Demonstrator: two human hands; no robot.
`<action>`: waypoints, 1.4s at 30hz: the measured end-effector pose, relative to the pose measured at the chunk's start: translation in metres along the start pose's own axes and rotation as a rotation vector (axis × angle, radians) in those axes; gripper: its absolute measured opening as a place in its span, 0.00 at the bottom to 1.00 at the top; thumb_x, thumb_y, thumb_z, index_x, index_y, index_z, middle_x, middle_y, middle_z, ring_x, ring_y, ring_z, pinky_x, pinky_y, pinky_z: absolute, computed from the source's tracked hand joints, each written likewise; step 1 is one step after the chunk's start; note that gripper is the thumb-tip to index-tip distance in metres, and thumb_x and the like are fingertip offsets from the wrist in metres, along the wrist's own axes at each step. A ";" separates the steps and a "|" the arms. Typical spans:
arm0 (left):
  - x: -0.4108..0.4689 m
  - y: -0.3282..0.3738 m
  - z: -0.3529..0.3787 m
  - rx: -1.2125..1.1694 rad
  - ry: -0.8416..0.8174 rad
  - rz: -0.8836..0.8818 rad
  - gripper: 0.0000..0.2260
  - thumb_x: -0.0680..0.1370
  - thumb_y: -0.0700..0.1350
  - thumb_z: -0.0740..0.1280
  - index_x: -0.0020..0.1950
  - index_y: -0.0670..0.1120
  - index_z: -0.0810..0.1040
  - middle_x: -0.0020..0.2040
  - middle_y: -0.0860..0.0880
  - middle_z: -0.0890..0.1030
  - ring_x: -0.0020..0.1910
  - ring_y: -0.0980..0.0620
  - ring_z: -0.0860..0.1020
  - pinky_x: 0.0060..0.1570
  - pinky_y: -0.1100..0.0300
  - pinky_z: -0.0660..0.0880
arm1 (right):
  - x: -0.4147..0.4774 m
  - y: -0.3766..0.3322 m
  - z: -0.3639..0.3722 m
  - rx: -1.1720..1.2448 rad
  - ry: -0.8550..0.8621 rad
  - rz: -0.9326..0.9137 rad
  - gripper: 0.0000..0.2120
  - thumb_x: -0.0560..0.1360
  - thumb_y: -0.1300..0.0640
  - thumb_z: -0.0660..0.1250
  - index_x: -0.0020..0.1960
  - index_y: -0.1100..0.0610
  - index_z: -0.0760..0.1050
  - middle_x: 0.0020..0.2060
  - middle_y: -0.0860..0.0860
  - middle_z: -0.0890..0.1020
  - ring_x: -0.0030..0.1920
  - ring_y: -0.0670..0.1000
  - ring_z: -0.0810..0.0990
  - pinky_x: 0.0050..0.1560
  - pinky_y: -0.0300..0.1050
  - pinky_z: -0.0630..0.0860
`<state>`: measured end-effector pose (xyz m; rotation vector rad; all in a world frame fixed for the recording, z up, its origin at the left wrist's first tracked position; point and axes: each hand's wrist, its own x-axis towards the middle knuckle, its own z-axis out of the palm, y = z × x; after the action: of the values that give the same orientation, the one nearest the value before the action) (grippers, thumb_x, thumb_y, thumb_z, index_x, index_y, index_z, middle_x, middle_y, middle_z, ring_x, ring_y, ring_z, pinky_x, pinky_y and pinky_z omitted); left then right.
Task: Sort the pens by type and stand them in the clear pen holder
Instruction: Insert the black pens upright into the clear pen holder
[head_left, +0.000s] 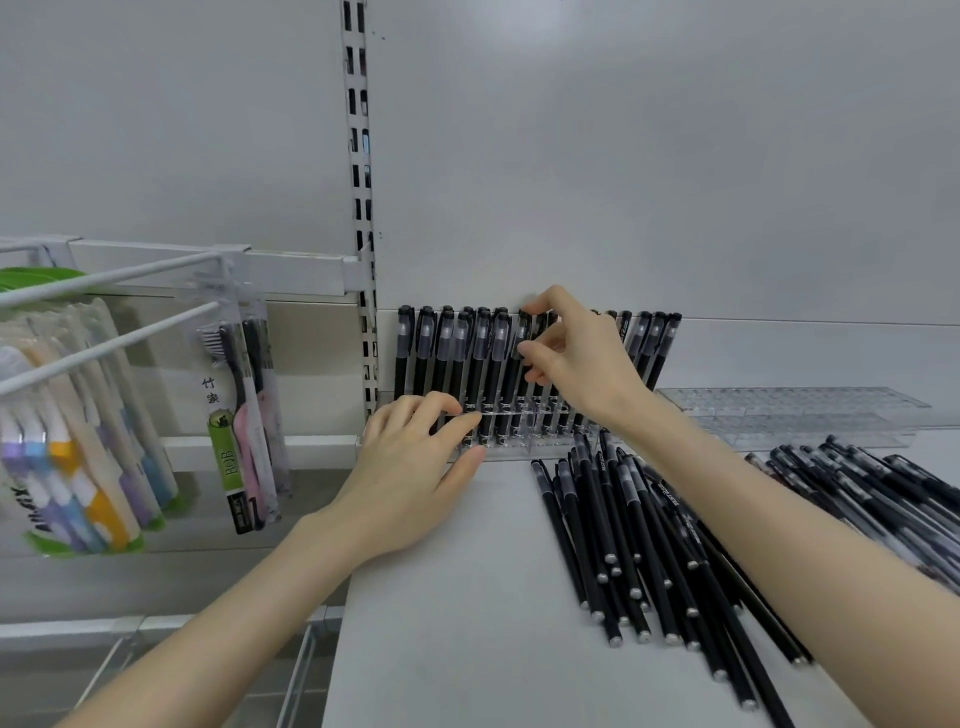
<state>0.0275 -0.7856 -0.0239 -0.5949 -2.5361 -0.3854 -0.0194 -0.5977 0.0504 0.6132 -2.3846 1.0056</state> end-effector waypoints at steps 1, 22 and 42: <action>0.000 0.001 -0.001 -0.002 -0.006 -0.003 0.30 0.75 0.61 0.43 0.68 0.50 0.72 0.61 0.53 0.71 0.62 0.51 0.65 0.65 0.52 0.57 | -0.002 0.000 0.000 -0.025 0.004 -0.012 0.13 0.78 0.62 0.65 0.61 0.54 0.70 0.35 0.52 0.82 0.34 0.47 0.83 0.46 0.52 0.81; -0.001 0.117 -0.013 -0.109 -0.159 -0.334 0.23 0.79 0.60 0.56 0.67 0.47 0.70 0.65 0.48 0.73 0.62 0.50 0.72 0.60 0.56 0.68 | -0.097 0.053 -0.069 -0.140 -0.218 -0.040 0.09 0.79 0.53 0.63 0.53 0.56 0.78 0.49 0.48 0.81 0.50 0.46 0.77 0.55 0.43 0.73; 0.014 0.141 0.015 -0.224 -0.246 -0.733 0.19 0.77 0.55 0.66 0.49 0.37 0.77 0.44 0.41 0.79 0.45 0.44 0.77 0.44 0.55 0.71 | -0.124 0.082 -0.059 -0.208 -0.463 0.018 0.24 0.81 0.43 0.50 0.73 0.52 0.62 0.71 0.49 0.67 0.69 0.57 0.65 0.68 0.53 0.60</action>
<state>0.0777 -0.6536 -0.0070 0.2657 -2.9022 -0.9018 0.0461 -0.4749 -0.0286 0.8171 -2.8520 0.6598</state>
